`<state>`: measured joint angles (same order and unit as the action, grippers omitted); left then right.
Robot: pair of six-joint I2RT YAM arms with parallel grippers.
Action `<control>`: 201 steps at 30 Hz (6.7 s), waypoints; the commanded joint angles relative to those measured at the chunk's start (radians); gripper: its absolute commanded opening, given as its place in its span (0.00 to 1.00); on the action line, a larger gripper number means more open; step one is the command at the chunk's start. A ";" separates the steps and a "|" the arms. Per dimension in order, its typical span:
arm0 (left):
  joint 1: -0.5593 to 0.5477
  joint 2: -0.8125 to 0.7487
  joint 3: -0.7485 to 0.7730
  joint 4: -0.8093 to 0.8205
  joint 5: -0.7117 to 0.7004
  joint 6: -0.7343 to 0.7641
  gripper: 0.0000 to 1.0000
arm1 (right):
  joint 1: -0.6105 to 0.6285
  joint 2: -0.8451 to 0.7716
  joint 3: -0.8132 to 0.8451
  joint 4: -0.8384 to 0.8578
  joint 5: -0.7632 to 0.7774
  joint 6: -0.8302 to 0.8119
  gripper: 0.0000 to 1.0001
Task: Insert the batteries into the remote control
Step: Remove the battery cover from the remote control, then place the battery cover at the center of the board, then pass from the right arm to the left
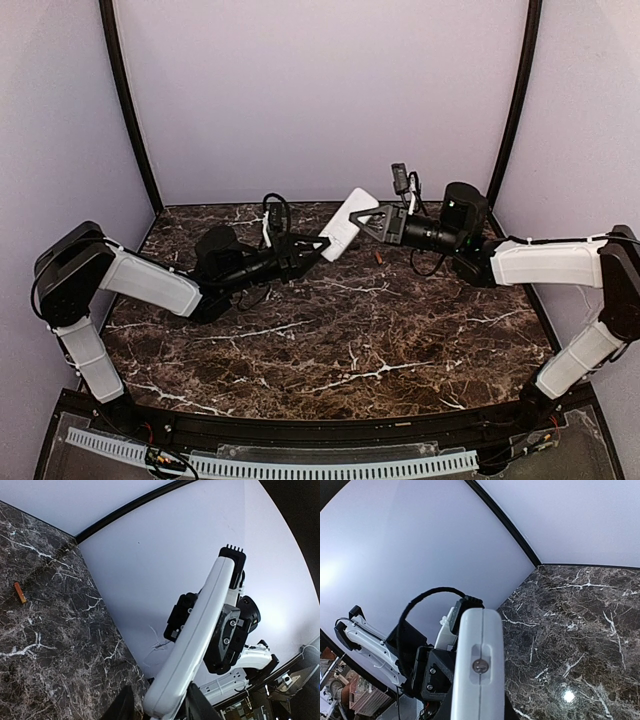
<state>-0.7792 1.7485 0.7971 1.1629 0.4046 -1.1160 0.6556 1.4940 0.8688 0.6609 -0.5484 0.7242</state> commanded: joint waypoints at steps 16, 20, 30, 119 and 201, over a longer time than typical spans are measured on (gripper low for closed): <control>0.001 -0.008 -0.048 -0.005 -0.006 0.001 0.17 | -0.020 -0.044 -0.003 0.050 0.019 -0.023 0.00; 0.002 -0.017 -0.049 0.015 0.000 0.008 0.13 | -0.024 -0.039 -0.002 0.045 0.016 -0.024 0.00; 0.001 -0.008 -0.045 0.029 -0.007 0.009 0.49 | -0.027 -0.034 -0.004 0.069 -0.015 0.010 0.00; 0.072 -0.057 -0.283 -0.154 0.333 0.158 0.01 | -0.184 -0.137 -0.120 -0.158 -0.089 -0.079 0.00; -0.238 0.211 0.759 -1.291 -0.447 1.094 0.81 | -0.104 -0.184 -0.236 -0.085 -0.009 0.043 0.00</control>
<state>-1.0172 1.9530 1.5227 -0.0814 0.0124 -0.0425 0.5331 1.3060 0.6029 0.5251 -0.5594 0.7525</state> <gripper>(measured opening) 0.858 0.141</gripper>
